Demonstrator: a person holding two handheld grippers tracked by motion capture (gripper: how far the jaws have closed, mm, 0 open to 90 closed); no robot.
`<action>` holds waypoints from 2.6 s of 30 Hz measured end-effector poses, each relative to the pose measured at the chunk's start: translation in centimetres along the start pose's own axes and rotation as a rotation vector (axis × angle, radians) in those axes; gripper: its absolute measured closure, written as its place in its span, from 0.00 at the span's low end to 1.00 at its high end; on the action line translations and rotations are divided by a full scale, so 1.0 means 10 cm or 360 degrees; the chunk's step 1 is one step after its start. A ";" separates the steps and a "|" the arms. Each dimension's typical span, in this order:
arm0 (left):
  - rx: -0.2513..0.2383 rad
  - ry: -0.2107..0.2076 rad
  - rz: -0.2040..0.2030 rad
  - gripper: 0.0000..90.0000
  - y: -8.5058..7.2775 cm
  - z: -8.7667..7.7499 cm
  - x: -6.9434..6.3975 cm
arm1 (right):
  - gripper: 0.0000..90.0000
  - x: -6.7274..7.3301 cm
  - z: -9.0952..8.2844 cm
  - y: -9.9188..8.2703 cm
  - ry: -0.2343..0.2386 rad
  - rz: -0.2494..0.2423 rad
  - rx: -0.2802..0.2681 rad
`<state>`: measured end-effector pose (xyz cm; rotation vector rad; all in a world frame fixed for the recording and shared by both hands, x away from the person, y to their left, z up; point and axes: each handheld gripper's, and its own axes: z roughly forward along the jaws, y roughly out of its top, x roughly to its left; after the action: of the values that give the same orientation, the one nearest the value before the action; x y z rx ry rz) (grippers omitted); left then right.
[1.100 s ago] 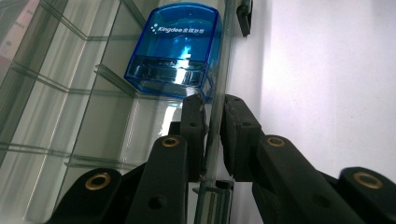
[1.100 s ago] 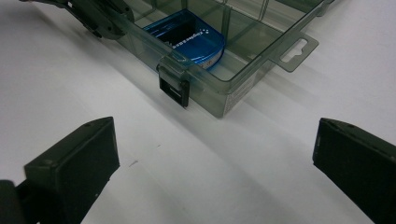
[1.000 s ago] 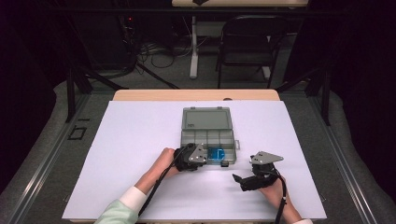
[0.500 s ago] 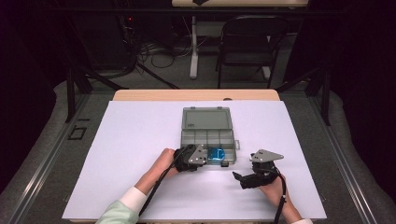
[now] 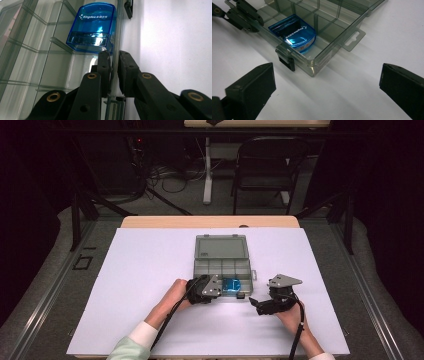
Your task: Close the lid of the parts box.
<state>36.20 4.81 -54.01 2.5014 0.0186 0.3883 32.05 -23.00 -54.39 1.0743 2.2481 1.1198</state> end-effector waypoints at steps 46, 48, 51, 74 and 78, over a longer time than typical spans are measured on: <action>-0.0014 -0.0024 -0.0042 0.90 -0.03 0.04 0.01 | 0.10 -0.91 0.64 0.69 -0.0013 0.0097 0.0020; -0.0014 -0.0024 -0.0042 0.90 -0.03 0.04 0.01 | 0.16 -0.93 0.66 0.72 -0.0012 0.0088 0.0020; -0.0010 -0.0026 -0.0040 0.90 -0.03 0.04 0.01 | 0.22 -0.95 0.70 0.75 -0.0014 0.0077 0.0030; -0.0026 -0.0044 -0.0021 0.91 -0.04 0.05 0.02 | 1.00 -0.96 1.07 0.68 0.0085 -0.0046 0.0269; -0.0031 -0.0057 0.0013 0.92 -0.04 0.05 0.03 | 1.00 -0.96 1.11 0.66 0.0091 -0.0047 0.0272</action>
<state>36.66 4.90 -54.56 2.4895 -0.0097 0.3450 48.13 -22.60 -55.48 1.0831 2.4329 0.9719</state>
